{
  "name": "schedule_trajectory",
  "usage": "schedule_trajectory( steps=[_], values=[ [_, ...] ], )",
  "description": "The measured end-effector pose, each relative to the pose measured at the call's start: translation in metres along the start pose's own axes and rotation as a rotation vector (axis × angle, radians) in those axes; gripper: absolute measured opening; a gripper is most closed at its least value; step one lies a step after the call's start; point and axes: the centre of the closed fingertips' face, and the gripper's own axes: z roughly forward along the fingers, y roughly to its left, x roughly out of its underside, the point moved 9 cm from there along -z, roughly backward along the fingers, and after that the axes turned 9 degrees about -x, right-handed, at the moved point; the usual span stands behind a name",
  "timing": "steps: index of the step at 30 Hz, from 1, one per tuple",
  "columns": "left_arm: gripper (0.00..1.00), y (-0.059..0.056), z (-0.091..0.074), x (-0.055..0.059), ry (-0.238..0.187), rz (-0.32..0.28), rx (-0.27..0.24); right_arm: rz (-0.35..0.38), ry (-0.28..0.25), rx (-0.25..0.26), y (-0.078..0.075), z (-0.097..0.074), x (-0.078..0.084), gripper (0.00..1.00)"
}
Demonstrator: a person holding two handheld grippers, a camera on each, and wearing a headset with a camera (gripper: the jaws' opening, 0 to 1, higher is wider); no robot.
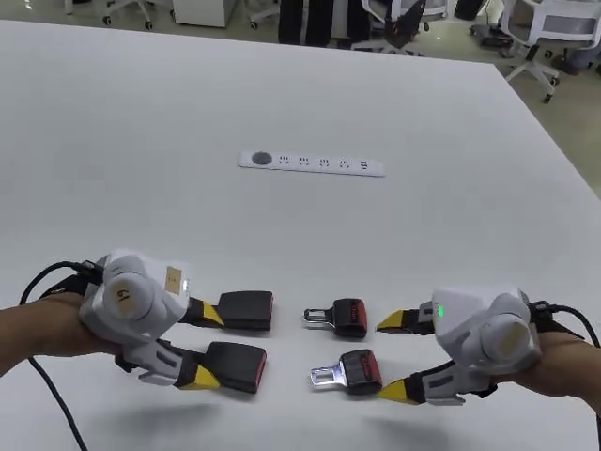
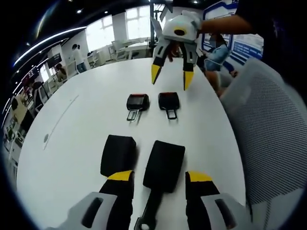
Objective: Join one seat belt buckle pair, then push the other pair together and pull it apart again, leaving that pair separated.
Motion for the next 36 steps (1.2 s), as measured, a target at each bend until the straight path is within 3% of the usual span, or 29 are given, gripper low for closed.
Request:
schedule_trajectory(
  steps=[8,16,19,36],
  values=[
    [0.35,-0.001,0.008,-0.002,0.041,0.033,0.042,-0.031,0.032,-0.043,-0.006,0.011,0.000,0.37],
    [0.33,-0.001,0.011,0.004,0.076,0.050,0.051,-0.051,0.070,-0.087,-0.012,0.025,0.009,0.35],
    [0.32,0.000,0.012,0.006,0.084,0.054,0.050,-0.062,0.087,-0.089,-0.012,0.026,0.010,0.31],
    [0.31,0.004,0.015,0.011,0.097,0.079,0.073,-0.048,0.090,-0.090,-0.012,0.030,0.013,0.30]
  ],
)
